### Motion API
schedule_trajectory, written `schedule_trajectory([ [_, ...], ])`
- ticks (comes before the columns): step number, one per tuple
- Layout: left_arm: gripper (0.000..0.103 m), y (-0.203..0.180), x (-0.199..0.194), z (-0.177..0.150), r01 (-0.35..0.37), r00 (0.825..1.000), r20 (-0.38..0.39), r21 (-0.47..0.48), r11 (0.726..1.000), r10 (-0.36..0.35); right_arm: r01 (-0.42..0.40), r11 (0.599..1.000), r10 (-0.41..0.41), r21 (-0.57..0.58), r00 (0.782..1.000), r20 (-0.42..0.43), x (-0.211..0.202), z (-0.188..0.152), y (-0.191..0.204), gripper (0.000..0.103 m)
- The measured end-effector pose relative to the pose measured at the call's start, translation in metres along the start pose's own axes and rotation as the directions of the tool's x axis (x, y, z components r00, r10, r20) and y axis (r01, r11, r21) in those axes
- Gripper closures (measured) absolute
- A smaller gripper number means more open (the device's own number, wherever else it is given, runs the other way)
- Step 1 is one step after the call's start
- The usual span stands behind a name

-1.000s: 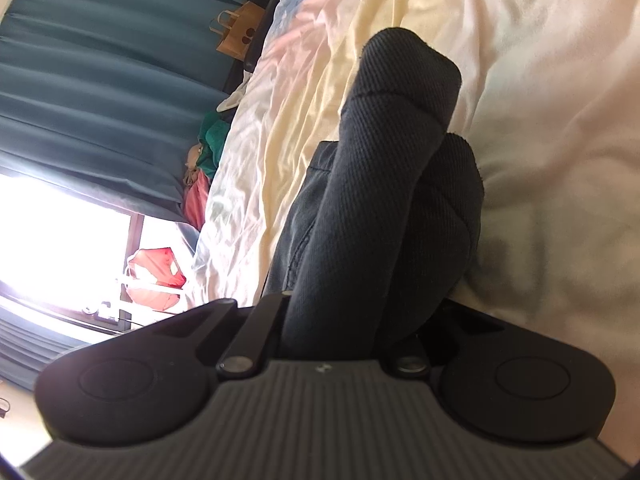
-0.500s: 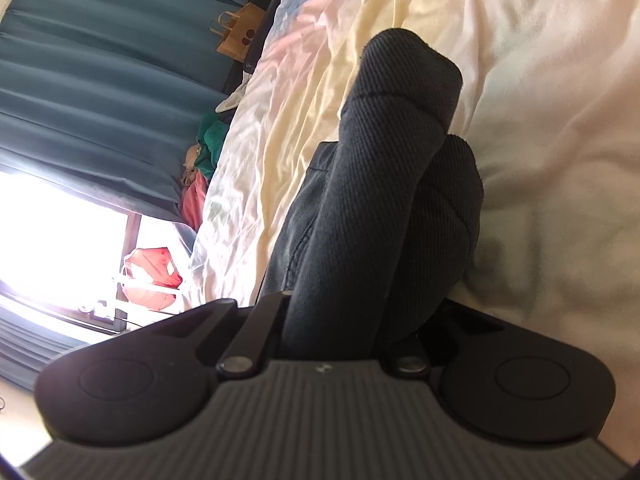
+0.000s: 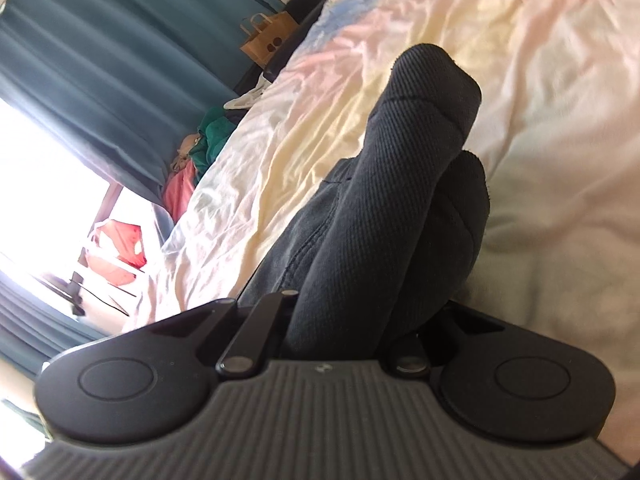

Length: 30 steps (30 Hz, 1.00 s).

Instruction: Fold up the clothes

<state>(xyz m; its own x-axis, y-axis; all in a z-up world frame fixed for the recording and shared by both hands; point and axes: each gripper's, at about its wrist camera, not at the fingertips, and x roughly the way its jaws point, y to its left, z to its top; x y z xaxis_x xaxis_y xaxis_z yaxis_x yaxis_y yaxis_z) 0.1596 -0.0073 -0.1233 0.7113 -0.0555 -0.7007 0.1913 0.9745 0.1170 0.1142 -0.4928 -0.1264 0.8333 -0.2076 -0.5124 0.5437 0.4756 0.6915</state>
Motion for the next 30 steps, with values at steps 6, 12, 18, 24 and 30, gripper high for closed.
schedule_trajectory([
  [6, 0.021, 0.004, -0.016, 0.006, 0.002, 0.998, 0.063, 0.063, 0.998, -0.006, 0.096, 0.967, -0.062, -0.236, 0.987, 0.148, -0.029, -0.009, 0.052, 0.092],
  [12, 0.019, 0.038, -0.049, 0.015, -0.005, 0.986, 0.168, 0.011, 1.0, 0.003, 0.175, 0.671, 0.133, -0.72, 0.927, 0.35, -0.078, -0.093, 0.175, 0.092],
  [18, 0.018, 0.111, -0.089, 0.019, -0.008, 0.945, 0.313, -0.258, 0.966, 0.092, -0.037, 0.361, 0.369, -0.932, 0.923, 0.106, -0.101, -0.236, 0.247, 0.092],
  [24, 0.017, 0.175, -0.118, 0.009, -0.013, 0.897, 0.389, -0.45, 0.893, 0.209, -0.221, 0.184, 0.245, -0.958, 0.954, -0.173, -0.077, -0.361, 0.238, 0.092],
  [30, 0.017, 0.186, -0.126, 0.006, 0.063, 0.894, 0.416, -0.486, 0.872, 0.167, -0.2, 0.243, 0.328, -0.949, 0.938, -0.114, -0.097, -0.356, 0.254, 0.091],
])
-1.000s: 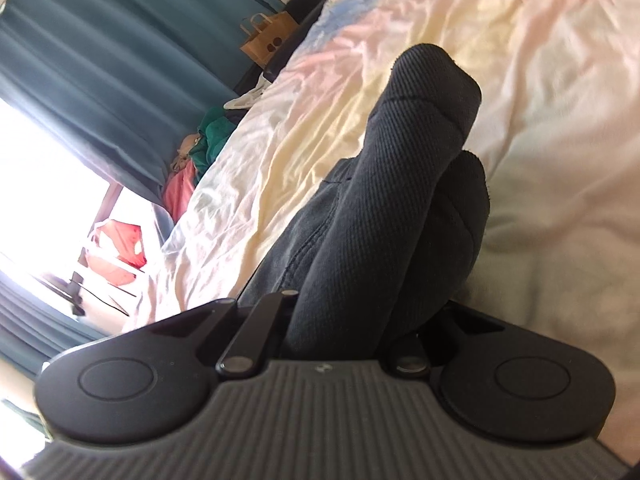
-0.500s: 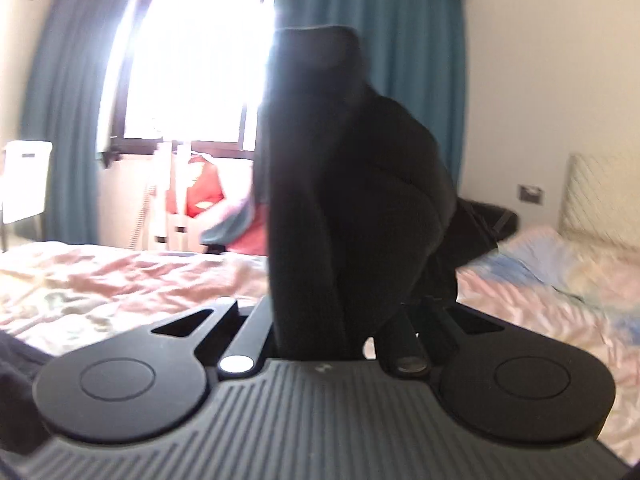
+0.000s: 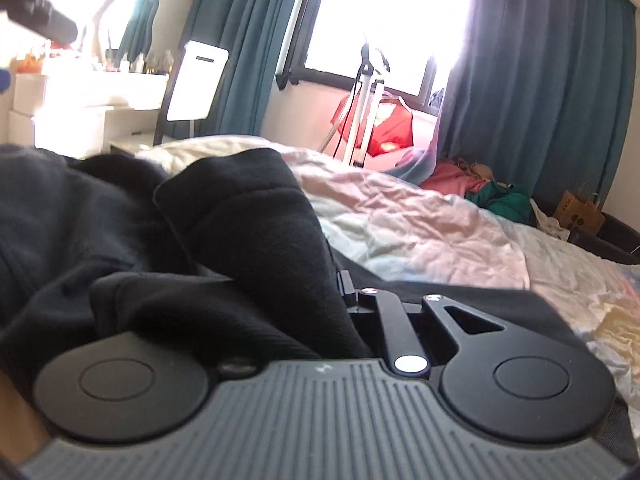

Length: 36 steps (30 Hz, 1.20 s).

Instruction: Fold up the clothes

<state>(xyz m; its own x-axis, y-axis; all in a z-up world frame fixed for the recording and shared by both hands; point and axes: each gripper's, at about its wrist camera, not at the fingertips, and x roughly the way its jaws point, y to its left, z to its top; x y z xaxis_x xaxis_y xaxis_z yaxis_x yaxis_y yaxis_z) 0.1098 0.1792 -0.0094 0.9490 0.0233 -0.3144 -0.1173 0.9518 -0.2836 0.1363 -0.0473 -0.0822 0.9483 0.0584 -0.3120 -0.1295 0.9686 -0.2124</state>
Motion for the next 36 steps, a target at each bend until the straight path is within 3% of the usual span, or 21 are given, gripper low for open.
schedule_trajectory([
  [4, 0.017, -0.013, 0.001, -0.007, 0.032, 0.999, -0.012, 0.023, 0.999, -0.032, -0.057, 0.998, 0.058, -0.007, 0.995, 0.086, 0.002, 0.012, 0.016, 0.091],
  [8, 0.017, -0.036, 0.007, -0.022, 0.091, 0.995, -0.04, 0.107, 0.99, -0.088, -0.167, 0.985, 0.169, 0.031, 0.983, -0.071, 0.02, -0.009, 0.024, 0.089],
  [10, 0.017, -0.048, 0.01, -0.03, 0.124, 0.992, -0.058, 0.152, 0.981, -0.116, -0.197, 0.976, 0.206, 0.089, 0.974, -0.098, 0.019, -0.013, 0.017, 0.087],
  [12, 0.016, -0.059, 0.013, -0.039, 0.169, 0.985, -0.079, 0.188, 0.968, -0.156, -0.23, 0.967, 0.242, 0.107, 0.963, -0.121, 0.015, -0.011, 0.013, 0.077],
  [14, 0.016, -0.069, 0.015, -0.049, 0.194, 0.979, -0.099, 0.218, 0.956, -0.176, -0.282, 0.954, 0.296, 0.104, 0.94, -0.167, 0.008, -0.01, 0.007, 0.049],
  [18, 0.016, -0.086, 0.021, -0.068, 0.219, 0.972, -0.145, 0.276, 0.936, -0.185, -0.397, 0.91, 0.414, 0.118, 0.882, -0.227, -0.018, -0.007, -0.016, 0.038],
  [23, 0.016, -0.106, 0.02, -0.087, 0.192, 0.978, -0.155, 0.38, 0.905, -0.142, -0.41, 0.883, 0.454, 0.227, 0.87, -0.192, -0.061, 0.0, -0.081, 0.037],
  [25, 0.016, -0.111, 0.019, -0.094, 0.178, 0.98, -0.158, 0.414, 0.893, -0.122, -0.329, 0.914, 0.375, 0.238, 0.909, -0.181, -0.068, -0.004, -0.103, 0.037],
  [27, 0.016, -0.114, 0.02, -0.1, 0.167, 0.98, -0.171, 0.432, 0.886, -0.101, -0.193, 0.945, 0.244, 0.263, 0.954, -0.177, -0.07, -0.012, -0.124, 0.037],
  [32, 0.005, -0.115, 0.03, -0.11, 0.061, 0.98, -0.195, 0.436, 0.898, 0.028, -0.025, 0.954, 0.093, 0.298, 0.972, -0.216, -0.05, -0.031, -0.144, 0.037],
  [33, 0.004, -0.112, 0.032, -0.11, 0.055, 0.978, -0.206, 0.423, 0.904, 0.037, 0.025, 0.957, 0.049, 0.289, 0.968, -0.247, -0.044, -0.035, -0.143, 0.037],
  [36, 0.003, -0.105, 0.037, -0.111, 0.033, 0.969, -0.238, 0.383, 0.923, 0.064, 0.044, 0.955, 0.055, 0.293, 0.945, -0.322, -0.025, -0.05, -0.141, 0.037],
])
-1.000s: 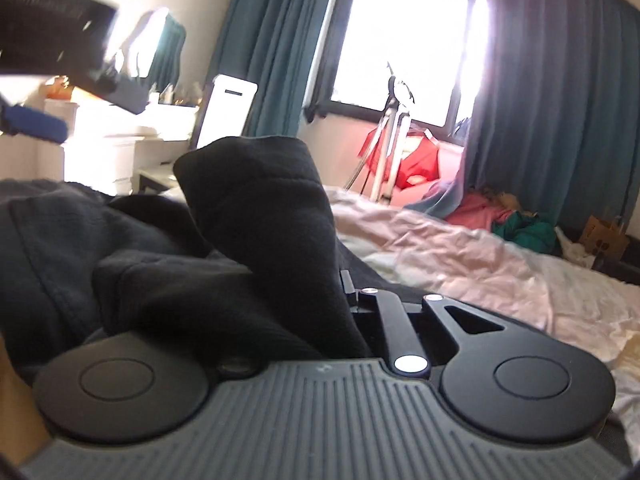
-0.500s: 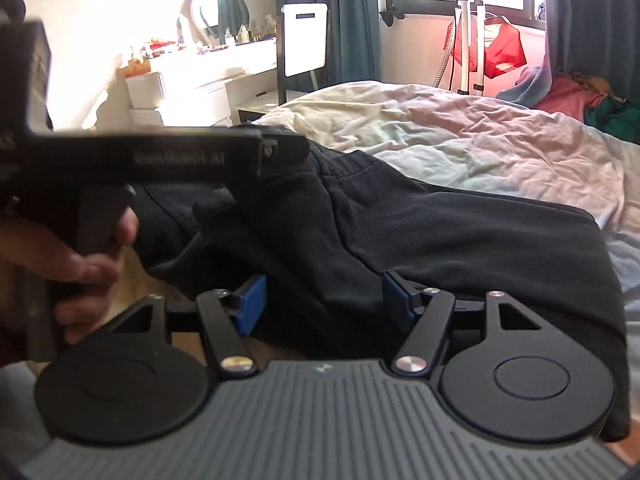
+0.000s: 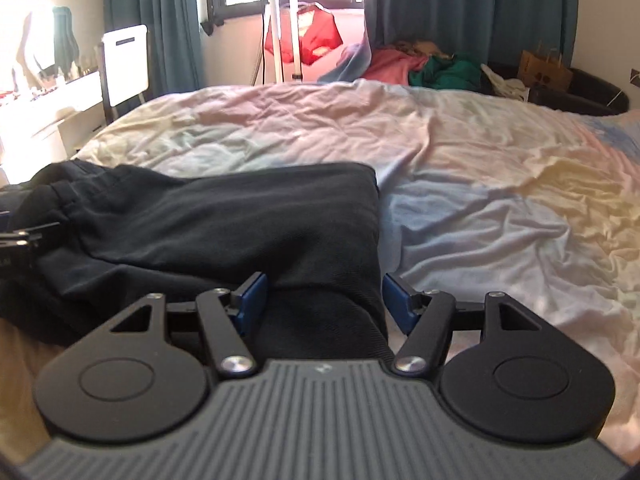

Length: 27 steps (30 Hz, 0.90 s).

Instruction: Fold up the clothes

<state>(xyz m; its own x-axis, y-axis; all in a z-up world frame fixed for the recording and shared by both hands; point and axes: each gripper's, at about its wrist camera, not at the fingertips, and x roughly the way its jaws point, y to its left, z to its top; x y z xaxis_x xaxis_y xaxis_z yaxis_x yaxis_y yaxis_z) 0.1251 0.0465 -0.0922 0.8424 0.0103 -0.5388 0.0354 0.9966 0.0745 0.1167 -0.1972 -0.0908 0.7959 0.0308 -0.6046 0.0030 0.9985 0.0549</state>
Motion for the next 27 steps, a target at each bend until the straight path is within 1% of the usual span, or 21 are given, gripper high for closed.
schedule_trajectory([
  [3, 0.002, 0.006, 0.009, -0.005, 0.005, 0.999, -0.05, -0.049, 0.999, -0.008, -0.017, 0.998, 0.018, 0.058, 1.0, -0.024, 0.013, -0.008, -0.008, 0.036],
  [5, 0.0, 0.011, 0.015, -0.009, 0.007, 0.998, -0.069, -0.081, 0.997, -0.013, -0.033, 0.993, 0.038, 0.11, 0.998, -0.043, 0.019, -0.008, -0.015, 0.035],
  [7, 0.0, 0.017, 0.014, -0.01, 0.023, 0.997, -0.069, -0.12, 0.993, -0.031, -0.042, 0.989, 0.05, 0.141, 0.997, -0.055, 0.022, -0.006, -0.018, 0.033],
  [8, 0.001, 0.021, 0.011, -0.009, 0.038, 0.997, -0.066, -0.151, 0.988, -0.048, -0.039, 0.99, 0.047, 0.138, 0.997, -0.056, 0.022, -0.006, -0.018, 0.033],
  [9, 0.005, 0.027, 0.008, -0.008, 0.059, 0.996, -0.059, -0.196, 0.979, -0.072, -0.036, 0.99, 0.044, 0.134, 0.997, -0.058, 0.022, -0.006, -0.017, 0.033],
  [11, 0.006, 0.044, -0.003, -0.006, 0.107, 0.991, -0.037, -0.317, 0.942, -0.125, -0.032, 0.991, 0.04, 0.128, 0.997, -0.058, 0.02, -0.006, -0.017, 0.033],
  [13, 0.006, 0.065, -0.019, -0.006, 0.121, 0.99, -0.014, -0.445, 0.887, -0.142, -0.036, 0.991, 0.043, 0.128, 0.997, -0.057, 0.018, -0.007, -0.017, 0.033],
  [14, 0.005, 0.077, -0.026, -0.006, 0.11, 0.991, -0.01, -0.501, 0.858, -0.133, -0.039, 0.991, 0.046, 0.13, 0.997, -0.057, 0.017, -0.007, -0.018, 0.032],
  [16, 0.004, 0.103, -0.039, -0.006, 0.055, 0.995, -0.03, -0.596, 0.801, -0.091, -0.042, 0.99, 0.049, 0.132, 0.997, -0.056, 0.017, -0.007, -0.019, 0.032],
  [18, 0.004, 0.13, -0.051, -0.009, -0.015, 0.997, -0.069, -0.679, 0.734, -0.043, -0.042, 0.991, 0.049, 0.124, 0.997, -0.054, 0.016, -0.007, -0.019, 0.032],
  [19, 0.004, 0.145, -0.055, -0.012, -0.044, 0.995, -0.093, -0.724, 0.688, -0.035, -0.041, 0.992, 0.047, 0.119, 0.997, -0.053, 0.016, -0.007, -0.018, 0.032],
  [20, 0.002, 0.16, -0.058, -0.018, -0.067, 0.992, -0.119, -0.774, 0.63, -0.04, -0.039, 0.993, 0.045, 0.112, 0.998, -0.052, 0.017, -0.006, -0.017, 0.032],
  [21, 0.002, 0.176, -0.059, -0.026, -0.081, 0.988, -0.139, -0.829, 0.553, -0.063, -0.036, 0.994, 0.041, 0.105, 0.998, -0.05, 0.017, -0.006, -0.016, 0.032],
  [23, 0.002, 0.206, -0.057, -0.05, -0.09, 0.979, -0.15, -0.928, 0.362, -0.141, -0.029, 0.995, 0.034, 0.095, 0.998, -0.05, 0.017, -0.006, -0.014, 0.032],
  [24, 0.003, 0.217, -0.054, -0.062, -0.091, 0.975, -0.144, -0.954, 0.285, -0.171, -0.025, 0.995, 0.03, 0.096, 0.998, -0.052, 0.017, -0.005, -0.014, 0.032],
  [25, 0.003, 0.225, -0.049, -0.072, -0.098, 0.971, -0.144, -0.968, 0.233, -0.191, -0.023, 0.995, 0.028, 0.098, 0.998, -0.055, 0.016, -0.005, -0.013, 0.032],
  [26, 0.004, 0.231, -0.042, -0.079, -0.107, 0.968, -0.147, -0.975, 0.196, -0.205, -0.019, 0.995, 0.025, 0.102, 0.998, -0.058, 0.016, -0.004, -0.013, 0.032],
  [27, 0.004, 0.236, -0.036, -0.084, -0.112, 0.965, -0.149, -0.978, 0.173, -0.218, -0.016, 0.994, 0.023, 0.107, 0.998, -0.062, 0.016, -0.004, -0.013, 0.032],
])
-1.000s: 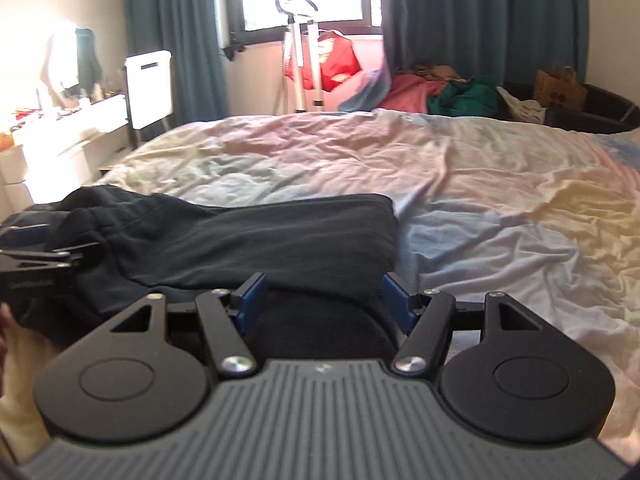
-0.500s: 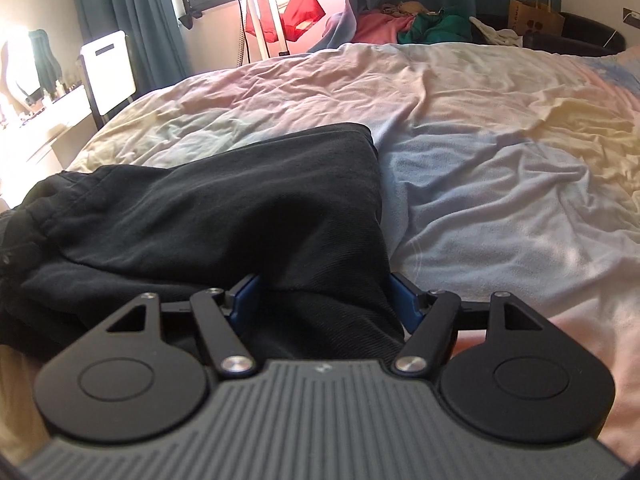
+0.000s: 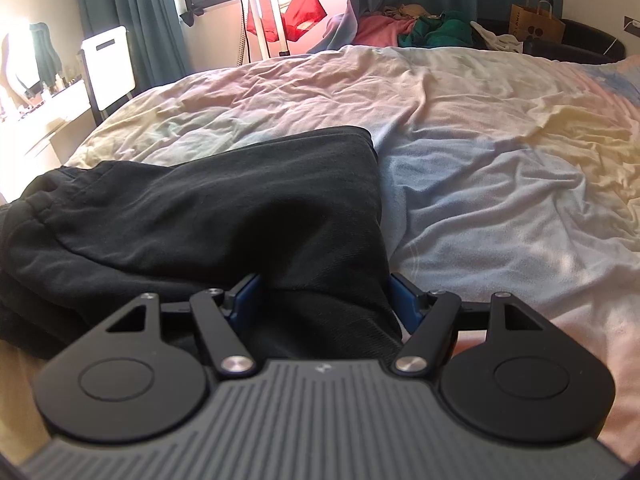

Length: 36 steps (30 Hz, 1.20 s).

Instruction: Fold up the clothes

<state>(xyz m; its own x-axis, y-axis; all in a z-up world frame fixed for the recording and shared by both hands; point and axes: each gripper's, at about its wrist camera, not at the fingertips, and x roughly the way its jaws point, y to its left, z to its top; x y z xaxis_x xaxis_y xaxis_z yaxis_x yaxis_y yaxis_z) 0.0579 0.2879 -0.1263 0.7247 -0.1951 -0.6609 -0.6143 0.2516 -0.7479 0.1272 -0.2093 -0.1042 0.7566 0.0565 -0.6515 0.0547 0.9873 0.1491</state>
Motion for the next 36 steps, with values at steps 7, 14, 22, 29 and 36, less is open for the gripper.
schedule_trajectory([
  [7, 0.015, -0.022, 0.028, 0.032, 0.122, 0.992, 0.015, 0.068, 0.99, -0.123, 0.01, 1.0, -0.01, 0.004, 1.0, -0.005, 0.001, 0.001, 0.002, 0.032],
  [14, 0.031, -0.032, 0.026, 0.066, 0.138, 0.978, 0.125, 0.196, 0.971, -0.165, 0.014, 1.0, -0.014, 0.002, 1.0, -0.001, 0.001, 0.001, 0.002, 0.032],
  [22, 0.063, -0.03, 0.036, 0.068, 0.086, 0.979, 0.158, 0.239, 0.967, -0.126, 0.037, 0.999, -0.036, -0.03, 0.998, 0.043, -0.007, 0.003, 0.008, 0.032],
  [29, 0.08, -0.045, 0.039, 0.058, 0.056, 0.971, 0.204, 0.3, 0.952, -0.121, -0.03, 0.987, 0.053, -0.158, 0.988, 0.142, -0.02, 0.004, 0.033, 0.031],
  [36, 0.086, -0.058, 0.02, 0.038, -0.004, 0.956, 0.27, 0.396, 0.918, -0.112, -0.013, 0.972, 0.028, -0.234, 0.998, 0.059, 0.004, -0.006, 0.044, 0.028],
])
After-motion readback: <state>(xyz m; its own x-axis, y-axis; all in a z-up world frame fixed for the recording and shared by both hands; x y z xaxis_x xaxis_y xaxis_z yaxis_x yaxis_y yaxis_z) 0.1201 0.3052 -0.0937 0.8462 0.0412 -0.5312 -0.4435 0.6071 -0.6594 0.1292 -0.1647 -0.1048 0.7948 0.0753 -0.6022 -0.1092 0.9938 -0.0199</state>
